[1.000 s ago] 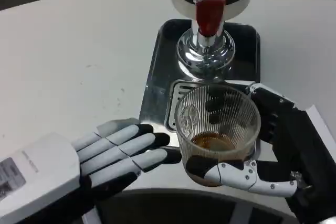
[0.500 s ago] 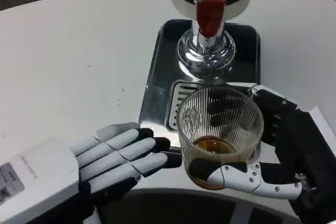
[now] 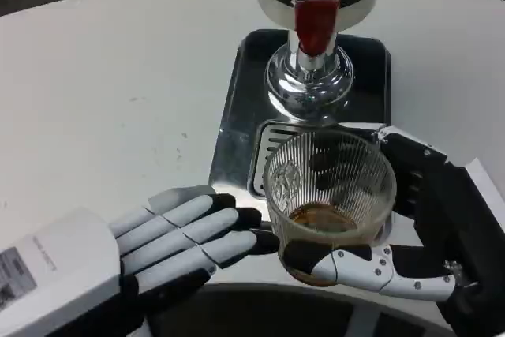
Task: Grasp the cup under the faucet to collect the drink, then remove the cup.
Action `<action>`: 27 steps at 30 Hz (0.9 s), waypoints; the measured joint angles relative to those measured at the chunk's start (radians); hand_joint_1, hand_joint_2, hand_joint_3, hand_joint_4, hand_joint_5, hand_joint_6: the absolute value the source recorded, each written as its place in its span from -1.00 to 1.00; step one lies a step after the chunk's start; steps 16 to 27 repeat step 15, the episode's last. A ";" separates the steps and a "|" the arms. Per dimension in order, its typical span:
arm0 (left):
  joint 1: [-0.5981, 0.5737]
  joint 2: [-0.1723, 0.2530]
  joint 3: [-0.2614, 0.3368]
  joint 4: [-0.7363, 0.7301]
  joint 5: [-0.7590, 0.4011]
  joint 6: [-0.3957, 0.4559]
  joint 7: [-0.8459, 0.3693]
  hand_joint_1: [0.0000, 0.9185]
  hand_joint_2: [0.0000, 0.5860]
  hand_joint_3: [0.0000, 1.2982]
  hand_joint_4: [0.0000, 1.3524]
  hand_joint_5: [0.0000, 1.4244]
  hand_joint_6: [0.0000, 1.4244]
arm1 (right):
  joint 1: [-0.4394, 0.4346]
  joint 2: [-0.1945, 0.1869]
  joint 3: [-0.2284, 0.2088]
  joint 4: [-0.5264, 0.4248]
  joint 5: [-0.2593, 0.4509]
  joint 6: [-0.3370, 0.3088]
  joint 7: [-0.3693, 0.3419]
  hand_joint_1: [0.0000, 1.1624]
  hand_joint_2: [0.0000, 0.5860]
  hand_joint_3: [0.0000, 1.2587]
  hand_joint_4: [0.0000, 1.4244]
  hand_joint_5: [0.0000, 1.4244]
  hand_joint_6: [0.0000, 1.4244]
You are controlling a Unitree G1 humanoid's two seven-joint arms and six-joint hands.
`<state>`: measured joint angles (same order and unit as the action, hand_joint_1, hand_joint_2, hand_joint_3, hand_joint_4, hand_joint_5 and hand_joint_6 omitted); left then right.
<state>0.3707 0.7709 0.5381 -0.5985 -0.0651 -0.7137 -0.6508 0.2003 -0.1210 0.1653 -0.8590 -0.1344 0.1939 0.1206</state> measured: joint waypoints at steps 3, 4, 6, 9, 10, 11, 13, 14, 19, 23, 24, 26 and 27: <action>0.004 0.000 0.002 0.000 0.000 0.000 0.000 -1.00 -0.78 -0.88 -1.00 -1.00 -1.00 | 0.000 0.000 0.003 0.000 0.000 0.000 0.000 0.72 -0.61 0.20 0.05 0.24 0.18; 0.005 0.000 0.003 0.000 0.000 0.000 0.000 -1.00 -0.78 -0.88 -1.00 -1.00 -1.00 | 0.000 0.000 0.005 0.000 0.000 0.000 0.000 0.72 -0.61 0.20 0.05 0.24 0.18; 0.006 0.000 0.004 0.000 -0.001 0.000 0.000 -1.00 -0.78 -0.87 -1.00 -1.00 -1.00 | 0.000 0.000 0.007 0.000 0.000 0.000 0.000 0.72 -0.62 0.20 0.05 0.24 0.18; 0.007 0.000 0.005 0.000 -0.002 0.000 0.000 -1.00 -0.78 -0.87 -1.00 -1.00 -1.00 | 0.000 0.000 0.010 -0.001 0.000 0.000 0.000 0.72 -0.62 0.20 0.05 0.24 0.18; 0.007 0.000 0.005 0.000 -0.003 0.000 0.000 -1.00 -0.78 -0.87 -1.00 -1.00 -1.00 | 0.000 0.000 0.011 -0.002 0.000 0.000 0.000 0.72 -0.61 0.20 0.05 0.24 0.18; 0.008 0.000 0.006 0.000 -0.003 0.000 0.000 -1.00 -0.78 -0.86 -1.00 -1.00 -1.00 | 0.000 0.000 0.012 -0.002 0.000 0.000 0.000 0.72 -0.61 0.20 0.05 0.24 0.18; 0.008 -0.001 0.008 -0.001 -0.004 0.001 0.000 -1.00 -0.78 -0.86 -1.00 -1.00 -1.00 | 0.001 0.000 0.016 -0.002 0.000 0.000 0.000 0.72 -0.61 0.20 0.05 0.24 0.18; 0.009 -0.001 0.010 -0.003 -0.004 0.001 0.000 -1.00 -0.78 -0.85 -1.00 -1.00 -1.00 | 0.001 0.000 0.018 -0.002 0.000 0.000 0.000 0.72 -0.61 0.20 0.05 0.24 0.18; 0.010 -0.001 0.011 -0.004 -0.004 0.001 0.000 -1.00 -0.78 -0.85 -1.00 -1.00 -1.00 | 0.001 0.000 0.019 -0.002 0.000 0.000 0.000 0.72 -0.61 0.20 0.05 0.24 0.18; 0.010 -0.001 0.011 -0.004 -0.004 0.001 0.000 -1.00 -0.78 -0.85 -1.00 -1.00 -1.00 | 0.001 0.000 0.019 -0.002 0.000 0.000 0.000 0.72 -0.61 0.20 0.05 0.24 0.18; 0.010 -0.001 0.011 -0.004 -0.004 0.001 0.000 -1.00 -0.78 -0.85 -1.00 -1.00 -1.00 | 0.001 0.000 0.019 -0.002 0.000 0.000 0.000 0.72 -0.61 0.20 0.05 0.24 0.18; 0.010 -0.001 0.011 -0.004 -0.004 0.001 0.000 -1.00 -0.78 -0.85 -1.00 -1.00 -1.00 | 0.001 0.000 0.019 -0.002 0.000 0.000 0.000 0.72 -0.61 0.20 0.05 0.24 0.18; 0.010 -0.001 0.011 -0.004 -0.004 0.001 0.000 -1.00 -0.78 -0.85 -1.00 -1.00 -1.00 | 0.001 0.000 0.019 -0.002 0.000 0.000 0.000 0.72 -0.61 0.20 0.05 0.24 0.18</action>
